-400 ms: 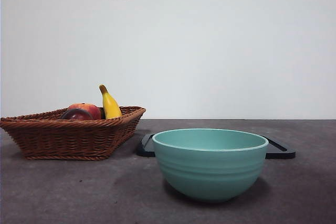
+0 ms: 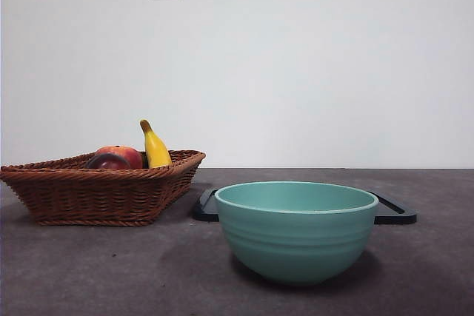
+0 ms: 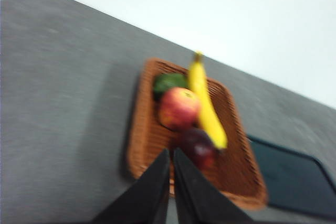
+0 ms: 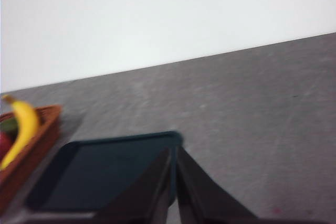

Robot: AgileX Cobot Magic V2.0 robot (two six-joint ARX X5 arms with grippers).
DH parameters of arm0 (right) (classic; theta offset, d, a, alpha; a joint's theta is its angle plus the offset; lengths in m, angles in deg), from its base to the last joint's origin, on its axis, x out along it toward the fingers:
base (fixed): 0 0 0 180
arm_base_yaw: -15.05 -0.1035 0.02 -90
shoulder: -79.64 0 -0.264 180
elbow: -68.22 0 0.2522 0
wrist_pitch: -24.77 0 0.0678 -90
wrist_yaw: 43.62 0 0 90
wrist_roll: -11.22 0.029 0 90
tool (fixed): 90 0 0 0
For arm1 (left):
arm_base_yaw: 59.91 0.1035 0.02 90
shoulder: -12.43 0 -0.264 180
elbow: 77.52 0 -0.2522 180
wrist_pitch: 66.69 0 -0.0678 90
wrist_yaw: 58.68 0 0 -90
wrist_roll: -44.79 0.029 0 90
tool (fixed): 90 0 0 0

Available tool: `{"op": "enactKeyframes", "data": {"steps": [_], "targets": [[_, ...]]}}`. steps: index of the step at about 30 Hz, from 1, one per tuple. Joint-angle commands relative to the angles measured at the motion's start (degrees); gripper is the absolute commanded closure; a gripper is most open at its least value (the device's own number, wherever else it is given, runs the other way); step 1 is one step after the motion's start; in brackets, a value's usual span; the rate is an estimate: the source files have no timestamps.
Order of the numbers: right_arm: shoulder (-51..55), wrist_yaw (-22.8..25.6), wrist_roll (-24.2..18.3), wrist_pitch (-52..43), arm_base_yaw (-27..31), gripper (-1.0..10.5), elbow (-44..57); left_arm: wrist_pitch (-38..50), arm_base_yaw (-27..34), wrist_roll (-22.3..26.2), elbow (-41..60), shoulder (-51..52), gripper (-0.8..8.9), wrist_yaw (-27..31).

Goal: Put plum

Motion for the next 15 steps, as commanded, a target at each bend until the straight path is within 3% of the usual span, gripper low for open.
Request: {"op": "enactKeyframes", "data": {"steps": [1,10,15], "targets": [[-4.09,-3.15,-1.68,3.26,0.02,9.4,-4.39,-2.36,-0.02,5.22,-4.72,-4.66,8.02,-4.81],[-20.02,-16.61,-8.52,16.68,-0.39,9.4,-19.23,-13.86,-0.68,16.06,-18.95,-19.71,8.02,-17.53],[-27.34,-20.74,-12.41,25.2,-2.12,9.4,-26.4,-20.9,-2.16,20.72,-25.79,-25.92,8.02,-21.44]]}}
